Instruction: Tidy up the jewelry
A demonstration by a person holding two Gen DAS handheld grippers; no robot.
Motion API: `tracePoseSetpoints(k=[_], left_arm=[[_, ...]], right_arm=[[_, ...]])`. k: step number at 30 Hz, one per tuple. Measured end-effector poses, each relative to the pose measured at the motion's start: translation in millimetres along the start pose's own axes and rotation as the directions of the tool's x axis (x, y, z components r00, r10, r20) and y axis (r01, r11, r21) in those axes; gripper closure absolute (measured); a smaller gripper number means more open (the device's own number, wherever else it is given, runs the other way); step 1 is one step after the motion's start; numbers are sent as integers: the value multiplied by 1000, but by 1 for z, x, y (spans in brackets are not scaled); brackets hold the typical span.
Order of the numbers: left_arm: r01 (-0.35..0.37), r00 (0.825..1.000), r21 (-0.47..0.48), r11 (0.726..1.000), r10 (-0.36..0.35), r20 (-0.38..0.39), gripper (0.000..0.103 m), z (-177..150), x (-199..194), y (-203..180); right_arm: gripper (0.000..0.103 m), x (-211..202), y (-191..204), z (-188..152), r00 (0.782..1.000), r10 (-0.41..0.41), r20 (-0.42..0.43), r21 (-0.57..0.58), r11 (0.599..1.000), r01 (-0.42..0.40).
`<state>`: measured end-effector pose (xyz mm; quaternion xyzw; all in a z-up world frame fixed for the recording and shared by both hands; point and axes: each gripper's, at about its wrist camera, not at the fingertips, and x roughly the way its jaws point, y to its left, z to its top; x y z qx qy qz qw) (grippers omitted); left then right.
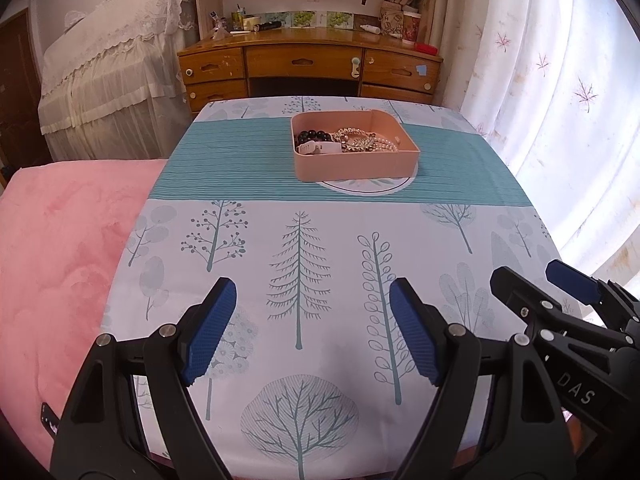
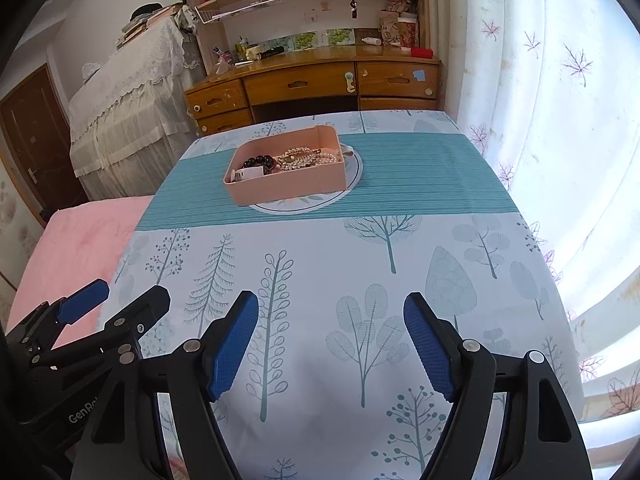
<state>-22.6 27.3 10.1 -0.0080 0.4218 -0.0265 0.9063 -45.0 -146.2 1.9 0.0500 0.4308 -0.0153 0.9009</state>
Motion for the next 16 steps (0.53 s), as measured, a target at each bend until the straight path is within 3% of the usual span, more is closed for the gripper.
tracePoseSetpoints(k=[16], left_arm=[[-1, 1000, -11, 1000, 0, -29, 26, -4, 6, 2]], right_arm=[[27, 5, -5, -6, 1000, -1, -18, 4, 1000, 1]])
